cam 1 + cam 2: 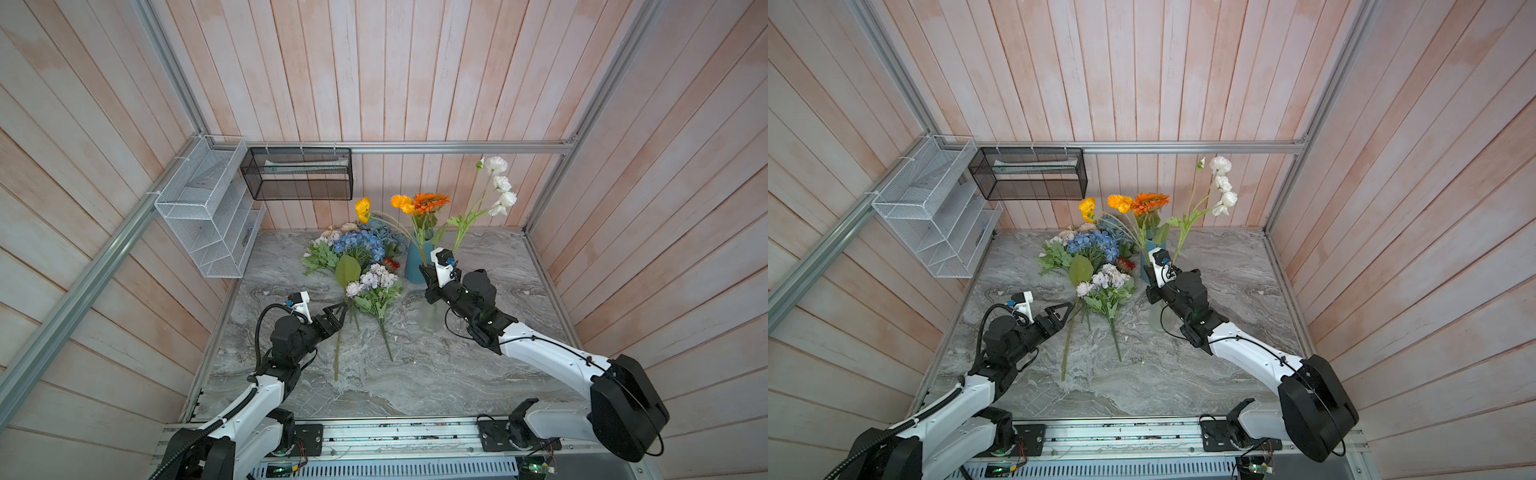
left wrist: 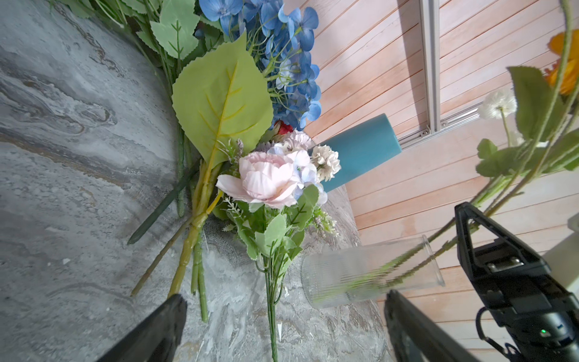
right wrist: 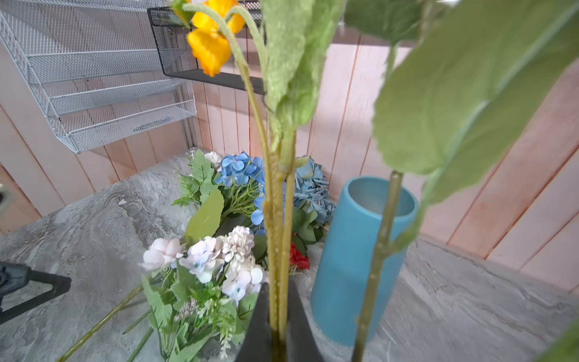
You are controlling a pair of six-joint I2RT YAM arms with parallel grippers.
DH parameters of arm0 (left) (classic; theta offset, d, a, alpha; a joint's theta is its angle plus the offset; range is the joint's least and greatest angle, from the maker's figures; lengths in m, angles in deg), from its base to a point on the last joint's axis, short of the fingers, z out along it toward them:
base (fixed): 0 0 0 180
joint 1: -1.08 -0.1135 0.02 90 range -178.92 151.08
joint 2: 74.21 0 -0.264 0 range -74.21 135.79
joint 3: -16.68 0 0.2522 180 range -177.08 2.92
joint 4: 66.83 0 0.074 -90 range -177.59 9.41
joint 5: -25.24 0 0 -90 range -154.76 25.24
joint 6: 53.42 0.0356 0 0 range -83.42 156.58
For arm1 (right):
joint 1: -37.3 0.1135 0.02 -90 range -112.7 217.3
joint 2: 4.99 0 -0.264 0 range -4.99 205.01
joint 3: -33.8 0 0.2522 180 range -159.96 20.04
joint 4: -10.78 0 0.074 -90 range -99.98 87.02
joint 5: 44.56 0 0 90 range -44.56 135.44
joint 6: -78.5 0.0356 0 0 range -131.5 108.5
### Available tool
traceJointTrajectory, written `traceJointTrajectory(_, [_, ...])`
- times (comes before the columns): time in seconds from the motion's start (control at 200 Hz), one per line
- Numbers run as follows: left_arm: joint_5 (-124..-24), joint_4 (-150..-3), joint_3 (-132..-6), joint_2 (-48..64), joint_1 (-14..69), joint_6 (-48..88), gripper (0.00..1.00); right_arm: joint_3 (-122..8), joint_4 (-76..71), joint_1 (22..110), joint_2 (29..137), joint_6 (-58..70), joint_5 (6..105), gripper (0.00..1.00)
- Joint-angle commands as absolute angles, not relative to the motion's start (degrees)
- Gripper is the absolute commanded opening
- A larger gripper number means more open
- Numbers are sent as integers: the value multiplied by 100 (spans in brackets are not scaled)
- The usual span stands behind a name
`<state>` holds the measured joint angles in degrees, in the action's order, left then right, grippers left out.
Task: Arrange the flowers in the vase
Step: 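Open the right gripper and draw it back toward the bouquet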
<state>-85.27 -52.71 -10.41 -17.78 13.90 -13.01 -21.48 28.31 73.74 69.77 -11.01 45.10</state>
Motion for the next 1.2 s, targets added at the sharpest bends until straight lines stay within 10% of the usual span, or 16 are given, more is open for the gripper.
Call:
traceJointTrajectory(0.0, [-8595, -5009, -1138, -1673, 1419, -1279, 100, -1945, 3080, 7403, 6937, -705, 4344, 0])
traceJointTrajectory(0.2, [-8554, -5084, -1142, -1773, 1471, -1273, 100, -1701, 3009, 7395, 6860, -581, 4197, 4])
traceJointTrajectory(0.56, [-8513, -5255, -1165, -1972, 1490, -1237, 100, -1842, 2066, 7399, 6202, -418, 4552, 44])
traceJointTrajectory(1.195, [-8351, -5922, -1388, -2142, 883, -930, 100, -2427, 417, 9138, 5608, 178, 4325, 46])
